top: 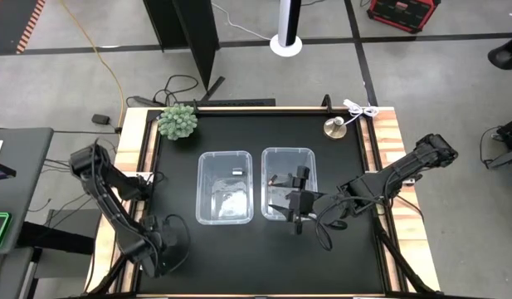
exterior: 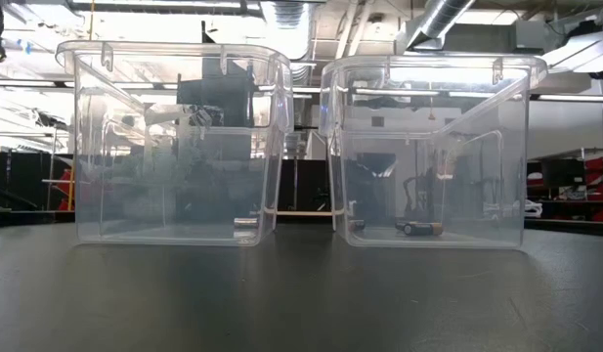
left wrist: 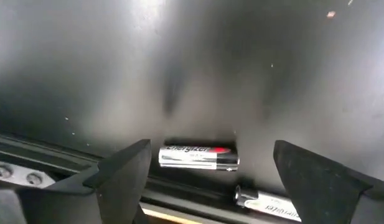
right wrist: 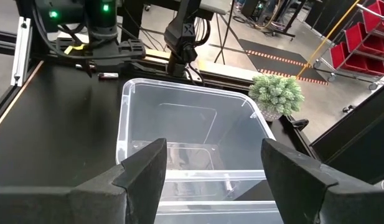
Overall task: Sort batteries
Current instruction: Put the top silver battery into the left transparent bin
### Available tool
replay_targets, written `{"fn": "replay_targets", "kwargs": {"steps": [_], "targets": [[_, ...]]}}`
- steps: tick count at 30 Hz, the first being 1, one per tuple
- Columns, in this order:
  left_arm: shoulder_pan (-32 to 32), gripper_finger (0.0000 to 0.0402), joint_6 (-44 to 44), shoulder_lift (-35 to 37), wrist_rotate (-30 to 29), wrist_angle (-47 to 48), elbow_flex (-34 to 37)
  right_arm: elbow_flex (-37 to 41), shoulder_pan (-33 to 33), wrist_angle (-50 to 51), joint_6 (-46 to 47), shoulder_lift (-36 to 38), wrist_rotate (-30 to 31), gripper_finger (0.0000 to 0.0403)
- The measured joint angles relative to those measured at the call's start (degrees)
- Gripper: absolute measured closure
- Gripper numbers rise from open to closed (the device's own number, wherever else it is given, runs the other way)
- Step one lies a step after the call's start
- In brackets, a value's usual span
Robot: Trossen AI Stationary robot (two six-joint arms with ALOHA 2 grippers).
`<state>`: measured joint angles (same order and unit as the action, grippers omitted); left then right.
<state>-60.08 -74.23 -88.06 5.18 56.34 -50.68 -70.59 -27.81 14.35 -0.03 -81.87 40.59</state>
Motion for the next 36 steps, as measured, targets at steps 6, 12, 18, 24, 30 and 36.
{"fn": "replay_targets", "kwargs": {"steps": [6,12,18,24,30,36], "targets": [[-0.2,0.0062,-0.9,-0.7,4.1,0.4,0.4,0.0,0.0,0.1,0.0,0.0,0.0,0.0127],[-1.0,0.0062,-3.5,-0.7,5.6,-2.1,2.7,0.0,0.0,0.2,0.0,0.0,0.0,0.0127],[-1.0,0.0062,-3.9,-0.6,6.1,-5.7,5.3,0.0,0.0,0.1,0.0,0.0,0.0,0.0127],[-1.0,0.0062,-2.6,-0.4,6.0,-7.2,6.7,0.0,0.1,0.2,-0.1,0.0,0.0,0.0127],[-1.0,0.0062,-0.4,-0.5,5.6,-7.9,7.7,0.0,0.1,0.1,0.0,0.0,0.0,0.0127],[-1.0,0.0078,1.6,-0.5,5.4,-7.9,7.7,0.0,0.1,0.1,-0.1,0.0,0.0,0.0127]]}}
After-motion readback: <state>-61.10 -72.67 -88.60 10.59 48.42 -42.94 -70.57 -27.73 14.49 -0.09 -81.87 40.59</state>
